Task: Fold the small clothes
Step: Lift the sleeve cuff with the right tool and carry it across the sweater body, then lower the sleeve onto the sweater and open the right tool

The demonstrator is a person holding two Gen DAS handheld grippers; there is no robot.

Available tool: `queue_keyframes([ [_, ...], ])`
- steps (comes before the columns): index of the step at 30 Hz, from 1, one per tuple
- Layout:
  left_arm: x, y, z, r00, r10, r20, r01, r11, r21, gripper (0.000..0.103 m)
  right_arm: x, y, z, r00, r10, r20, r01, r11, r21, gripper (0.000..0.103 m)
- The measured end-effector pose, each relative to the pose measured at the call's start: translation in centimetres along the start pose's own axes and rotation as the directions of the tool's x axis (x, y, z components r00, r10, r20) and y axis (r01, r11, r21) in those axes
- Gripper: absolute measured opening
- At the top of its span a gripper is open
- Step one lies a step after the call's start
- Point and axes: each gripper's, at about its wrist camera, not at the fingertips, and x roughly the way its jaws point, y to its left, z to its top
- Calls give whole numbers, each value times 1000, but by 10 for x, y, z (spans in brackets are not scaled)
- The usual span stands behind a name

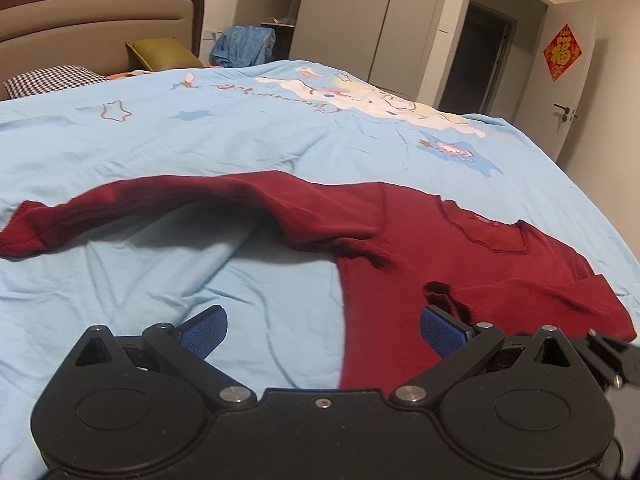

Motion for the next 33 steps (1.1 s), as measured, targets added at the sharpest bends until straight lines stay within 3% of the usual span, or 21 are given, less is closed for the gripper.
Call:
queue_keyframes([
  [6, 27, -22, 1, 999, -40, -15, 40, 999, 11, 102, -44, -28, -28, 1000, -26, 11, 24, 986, 165, 92],
  [11, 63, -55, -2, 999, -34, -17, 36, 996, 82, 102, -71, -86, -52, 990, -141, 6, 132, 936, 327, 99],
  [16, 95, -69, -22, 998, 32, -49, -25, 990, 136, 102, -76, -156, -70, 970, -240, -48, 235, 858, 457, 102],
  [20, 97, -72, -40, 999, 51, 19, -53, 981, 188, 103, -66, -213, -78, 961, -267, -70, 260, 786, 561, 103],
  [24, 98, -71, -43, 998, 46, 31, -51, 982, 184, 103, -38, -268, -91, 965, -248, -85, 234, 669, 706, 101],
  [27, 99, -67, -43, 999, 28, 31, -33, 986, 164, 103, -15, -300, -101, 970, -223, -96, 209, 570, 795, 88],
  [29, 99, -65, -43, 999, 21, 30, -25, 988, 155, 103, -2, -314, -107, 972, -211, -98, 199, 535, 821, 78],
  [30, 99, -65, -43, 999, 20, 31, -24, 988, 154, 103, 3, -319, -108, 973, -207, -107, 202, 524, 827, 69],
  [33, 99, -65, -43, 999, 19, 32, -24, 988, 153, 103, 6, -326, -108, 975, -200, -93, 190, 544, 817, 18],
])
